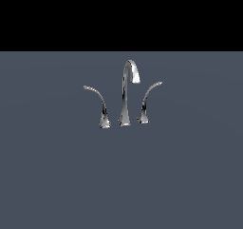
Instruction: Turn on the faucet by rotating a designated handle.
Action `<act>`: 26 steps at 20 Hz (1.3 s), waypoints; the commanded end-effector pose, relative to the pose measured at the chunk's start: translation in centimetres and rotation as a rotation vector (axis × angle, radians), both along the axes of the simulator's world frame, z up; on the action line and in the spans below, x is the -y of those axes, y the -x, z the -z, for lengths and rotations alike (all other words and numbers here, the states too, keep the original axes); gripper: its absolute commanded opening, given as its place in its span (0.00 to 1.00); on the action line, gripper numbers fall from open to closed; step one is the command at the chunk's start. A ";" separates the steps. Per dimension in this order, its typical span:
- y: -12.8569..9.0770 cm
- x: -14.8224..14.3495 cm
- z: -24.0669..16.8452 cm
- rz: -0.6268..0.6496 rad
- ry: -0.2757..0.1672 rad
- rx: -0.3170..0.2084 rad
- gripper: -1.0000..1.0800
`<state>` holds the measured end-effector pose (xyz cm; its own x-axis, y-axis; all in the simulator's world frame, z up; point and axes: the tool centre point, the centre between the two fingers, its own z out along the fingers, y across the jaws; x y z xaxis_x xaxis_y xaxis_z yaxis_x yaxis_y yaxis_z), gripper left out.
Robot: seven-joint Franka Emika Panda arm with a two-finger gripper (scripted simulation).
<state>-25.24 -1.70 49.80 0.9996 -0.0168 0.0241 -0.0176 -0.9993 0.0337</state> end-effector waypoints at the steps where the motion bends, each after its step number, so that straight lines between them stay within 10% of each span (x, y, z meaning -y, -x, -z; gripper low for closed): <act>1: 0.0 0.0 0.0 0.000 0.000 0.000 0.00; 13: -2.4 -0.9 2.2 0.088 -0.004 0.000 0.00; 26: -10.3 -2.2 9.1 0.365 -0.015 0.000 0.00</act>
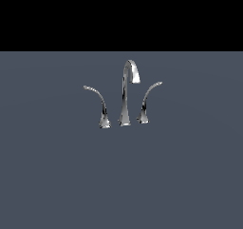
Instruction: Turn on the faucet by rotating a designated handle.
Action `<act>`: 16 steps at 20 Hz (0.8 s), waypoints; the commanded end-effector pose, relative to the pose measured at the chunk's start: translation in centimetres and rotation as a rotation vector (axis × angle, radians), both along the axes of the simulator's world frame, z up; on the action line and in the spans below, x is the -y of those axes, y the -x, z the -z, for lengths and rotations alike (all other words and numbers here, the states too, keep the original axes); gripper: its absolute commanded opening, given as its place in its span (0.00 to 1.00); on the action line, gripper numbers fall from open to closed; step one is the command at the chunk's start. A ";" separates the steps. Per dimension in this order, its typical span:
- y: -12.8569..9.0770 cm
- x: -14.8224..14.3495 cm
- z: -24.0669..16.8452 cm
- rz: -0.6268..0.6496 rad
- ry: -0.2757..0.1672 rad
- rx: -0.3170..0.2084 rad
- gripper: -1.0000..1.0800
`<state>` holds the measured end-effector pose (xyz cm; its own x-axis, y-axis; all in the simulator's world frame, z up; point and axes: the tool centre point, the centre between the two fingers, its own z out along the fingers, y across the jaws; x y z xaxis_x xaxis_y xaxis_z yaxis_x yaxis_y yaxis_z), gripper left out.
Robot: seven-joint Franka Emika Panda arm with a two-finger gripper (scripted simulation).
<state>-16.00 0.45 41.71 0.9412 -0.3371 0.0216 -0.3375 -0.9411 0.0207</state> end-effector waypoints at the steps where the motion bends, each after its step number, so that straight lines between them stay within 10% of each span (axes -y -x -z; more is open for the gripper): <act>1: -1.8 -0.1 1.6 0.063 -0.003 0.000 0.00; 16: -12.1 1.7 10.2 0.415 -0.015 0.001 0.00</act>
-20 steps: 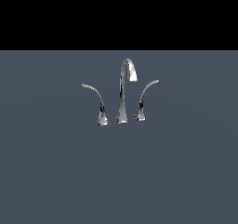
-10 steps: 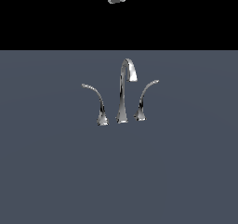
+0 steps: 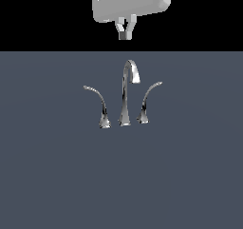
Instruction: Turn on the faucet by rotating a designated handle.
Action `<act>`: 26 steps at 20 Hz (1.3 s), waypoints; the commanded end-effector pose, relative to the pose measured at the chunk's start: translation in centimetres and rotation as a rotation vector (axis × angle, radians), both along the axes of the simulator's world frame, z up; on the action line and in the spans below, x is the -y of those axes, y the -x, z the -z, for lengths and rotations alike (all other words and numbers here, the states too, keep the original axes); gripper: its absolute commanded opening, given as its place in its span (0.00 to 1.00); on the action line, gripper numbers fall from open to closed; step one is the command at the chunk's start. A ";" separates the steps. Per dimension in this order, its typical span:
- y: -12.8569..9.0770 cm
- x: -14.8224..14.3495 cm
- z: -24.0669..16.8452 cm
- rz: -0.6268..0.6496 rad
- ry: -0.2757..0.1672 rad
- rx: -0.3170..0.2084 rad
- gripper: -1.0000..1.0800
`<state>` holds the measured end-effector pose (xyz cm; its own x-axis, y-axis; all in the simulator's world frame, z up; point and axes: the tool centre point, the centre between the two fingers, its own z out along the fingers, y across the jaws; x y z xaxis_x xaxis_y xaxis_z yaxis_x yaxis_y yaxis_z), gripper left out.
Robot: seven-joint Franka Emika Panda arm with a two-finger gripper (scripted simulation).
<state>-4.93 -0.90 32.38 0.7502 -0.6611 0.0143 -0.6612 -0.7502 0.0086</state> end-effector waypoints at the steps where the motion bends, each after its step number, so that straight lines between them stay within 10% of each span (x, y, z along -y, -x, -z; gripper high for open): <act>1: -1.7 0.6 1.5 0.060 -0.002 0.001 0.00; 26: -14.5 10.5 14.3 0.602 -0.013 0.001 0.00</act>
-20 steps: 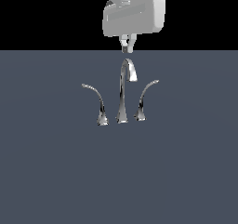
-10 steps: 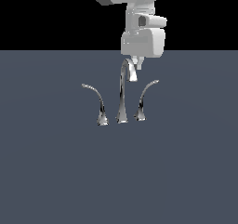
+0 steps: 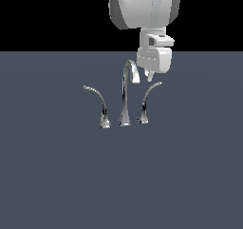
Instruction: Turn on the faucet by rotating a designated handle.
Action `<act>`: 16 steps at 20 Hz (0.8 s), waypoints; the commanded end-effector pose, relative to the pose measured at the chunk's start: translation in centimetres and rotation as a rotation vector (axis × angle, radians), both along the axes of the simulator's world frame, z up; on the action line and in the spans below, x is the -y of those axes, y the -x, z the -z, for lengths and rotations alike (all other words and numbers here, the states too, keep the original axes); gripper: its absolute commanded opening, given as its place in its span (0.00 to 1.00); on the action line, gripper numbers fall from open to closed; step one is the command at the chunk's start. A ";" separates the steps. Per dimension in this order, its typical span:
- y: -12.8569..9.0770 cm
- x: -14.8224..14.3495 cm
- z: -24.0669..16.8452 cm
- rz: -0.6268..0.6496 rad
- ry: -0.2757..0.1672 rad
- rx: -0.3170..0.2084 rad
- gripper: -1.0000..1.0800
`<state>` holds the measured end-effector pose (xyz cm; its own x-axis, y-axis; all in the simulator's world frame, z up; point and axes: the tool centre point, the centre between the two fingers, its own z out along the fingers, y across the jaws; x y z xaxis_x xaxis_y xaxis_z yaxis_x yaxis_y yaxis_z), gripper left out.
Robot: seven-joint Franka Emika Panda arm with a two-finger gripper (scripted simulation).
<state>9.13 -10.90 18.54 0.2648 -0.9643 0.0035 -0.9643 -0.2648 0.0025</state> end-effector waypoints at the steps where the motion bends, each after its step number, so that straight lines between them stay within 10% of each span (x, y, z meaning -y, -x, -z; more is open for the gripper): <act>1: -0.6 0.8 0.7 0.033 -0.001 0.001 0.00; 16: -0.5 2.4 1.6 0.073 -0.003 0.001 0.00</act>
